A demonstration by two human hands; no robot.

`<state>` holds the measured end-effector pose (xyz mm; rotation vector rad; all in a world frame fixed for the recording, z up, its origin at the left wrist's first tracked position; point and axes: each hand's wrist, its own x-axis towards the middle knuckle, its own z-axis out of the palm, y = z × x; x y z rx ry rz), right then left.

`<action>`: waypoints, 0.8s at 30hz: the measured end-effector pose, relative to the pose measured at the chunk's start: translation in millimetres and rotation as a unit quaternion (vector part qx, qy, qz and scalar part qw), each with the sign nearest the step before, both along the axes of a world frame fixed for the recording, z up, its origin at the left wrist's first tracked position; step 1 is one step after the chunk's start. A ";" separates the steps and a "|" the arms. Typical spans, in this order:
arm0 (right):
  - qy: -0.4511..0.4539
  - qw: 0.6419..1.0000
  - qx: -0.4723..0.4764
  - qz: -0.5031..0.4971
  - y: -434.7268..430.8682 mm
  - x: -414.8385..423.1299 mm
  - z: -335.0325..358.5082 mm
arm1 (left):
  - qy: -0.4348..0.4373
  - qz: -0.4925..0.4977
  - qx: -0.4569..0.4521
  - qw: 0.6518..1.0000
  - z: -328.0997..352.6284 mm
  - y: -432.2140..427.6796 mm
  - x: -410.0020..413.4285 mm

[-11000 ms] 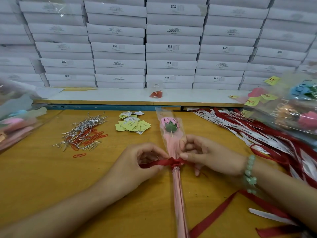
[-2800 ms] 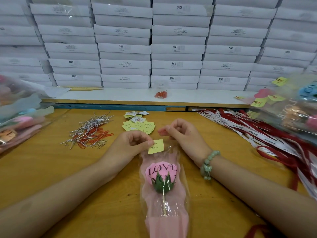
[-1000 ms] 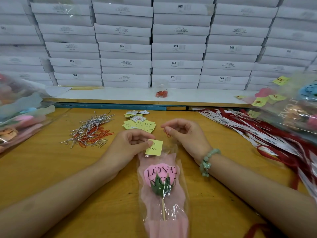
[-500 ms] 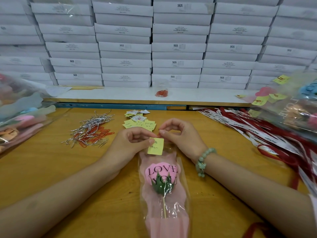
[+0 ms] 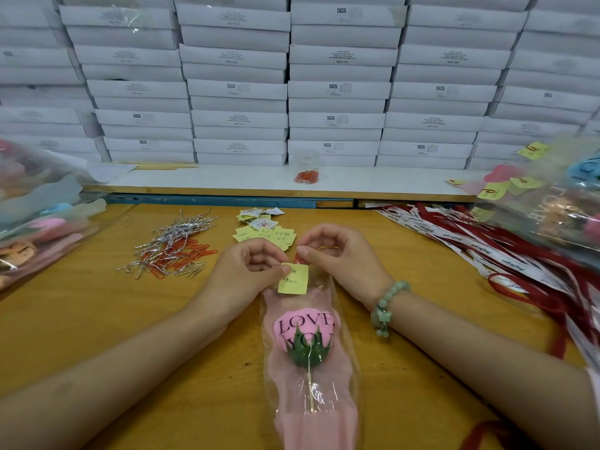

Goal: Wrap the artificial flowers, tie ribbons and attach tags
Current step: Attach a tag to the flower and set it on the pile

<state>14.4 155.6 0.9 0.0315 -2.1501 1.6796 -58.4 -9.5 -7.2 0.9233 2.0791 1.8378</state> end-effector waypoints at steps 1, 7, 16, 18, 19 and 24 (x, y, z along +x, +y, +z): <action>-0.002 1.000 0.009 0.000 -0.1 0.0 -0.2 | 0.000 0.000 0.002 1.000 0.0 0.0 -0.3; -0.003 0.999 0.041 -0.003 0.2 -0.2 -1.1 | 0.007 -0.003 0.003 1.000 -1.2 -0.4 -0.9; 0.029 0.998 -0.017 -0.057 5.0 -1.3 -2.2 | 0.005 -0.012 0.004 1.000 -1.8 -0.5 -0.6; 0.028 0.998 -0.038 -0.045 3.9 -0.8 -2.4 | 0.004 -0.011 0.003 1.000 -1.7 -0.4 -0.7; 0.024 0.998 -0.046 -0.039 3.6 -0.3 -2.4 | 0.004 -0.011 0.004 1.000 -1.4 -0.4 -0.8; -0.004 0.999 -0.046 -0.026 2.5 1.3 -2.2 | 0.004 -0.012 0.003 1.000 -1.3 -0.6 -0.6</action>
